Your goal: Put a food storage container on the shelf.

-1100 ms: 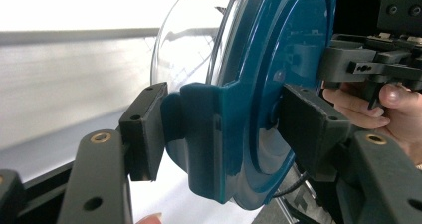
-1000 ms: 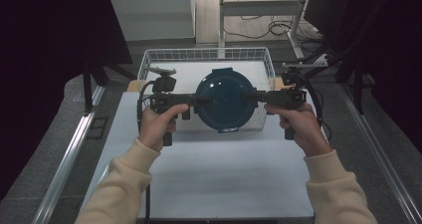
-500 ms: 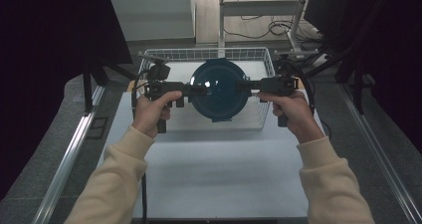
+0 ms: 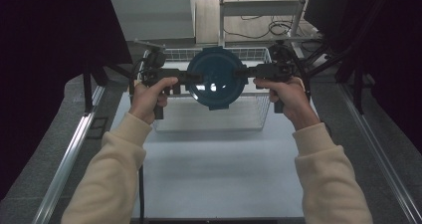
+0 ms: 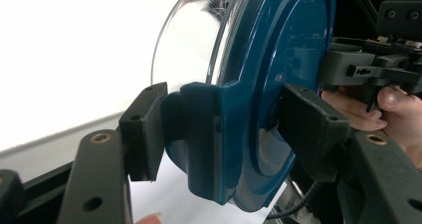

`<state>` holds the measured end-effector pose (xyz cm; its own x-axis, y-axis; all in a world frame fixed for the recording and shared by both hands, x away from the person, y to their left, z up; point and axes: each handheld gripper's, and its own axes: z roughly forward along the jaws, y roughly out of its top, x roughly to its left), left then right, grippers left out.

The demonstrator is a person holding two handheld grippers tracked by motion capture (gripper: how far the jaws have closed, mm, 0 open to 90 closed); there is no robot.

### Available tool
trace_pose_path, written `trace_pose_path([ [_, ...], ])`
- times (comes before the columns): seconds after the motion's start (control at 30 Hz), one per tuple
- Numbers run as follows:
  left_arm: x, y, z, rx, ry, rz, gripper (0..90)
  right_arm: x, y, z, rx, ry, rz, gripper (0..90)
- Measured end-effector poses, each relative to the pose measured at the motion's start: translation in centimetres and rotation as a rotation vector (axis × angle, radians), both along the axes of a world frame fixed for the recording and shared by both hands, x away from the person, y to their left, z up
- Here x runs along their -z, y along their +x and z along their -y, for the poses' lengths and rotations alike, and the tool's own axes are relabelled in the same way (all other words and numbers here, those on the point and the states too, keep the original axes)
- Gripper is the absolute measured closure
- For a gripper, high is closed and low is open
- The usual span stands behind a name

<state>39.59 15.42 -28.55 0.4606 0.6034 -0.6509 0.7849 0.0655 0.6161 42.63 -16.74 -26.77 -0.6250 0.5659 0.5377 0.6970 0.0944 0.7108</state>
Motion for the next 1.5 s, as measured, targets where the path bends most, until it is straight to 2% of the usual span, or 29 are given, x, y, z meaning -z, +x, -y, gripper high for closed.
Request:
trace_pose_path([
  [0.53,-0.6,3.4,-1.6,-0.020,-0.007,-0.014,38.1,-0.7,3.7,-1.6,-0.004,0.006,-0.020,43.2],
  [0.8,0.6,5.2,-1.7,-0.025,-0.025,-0.047,38.0,0.0,5.4,-1.7,0.000,0.007,-0.046,43.2],
  [1.1,2.2,6.9,-2.2,-0.040,-0.017,-0.080,37.9,2.3,7.7,-2.3,0.002,0.017,-0.093,43.4],
  [1.13,2.6,7.1,-2.5,-0.053,-0.038,-0.090,38.0,2.5,7.8,-2.4,0.001,0.019,-0.100,43.7],
  [1.33,3.0,7.7,-3.0,-0.062,-0.070,-0.102,37.8,2.9,8.2,-2.5,0.022,0.050,-0.116,44.5],
  [1.5,3.6,8.6,-3.0,-0.089,-0.108,-0.132,37.3,3.3,9.0,-2.5,0.051,0.076,-0.167,44.1],
])
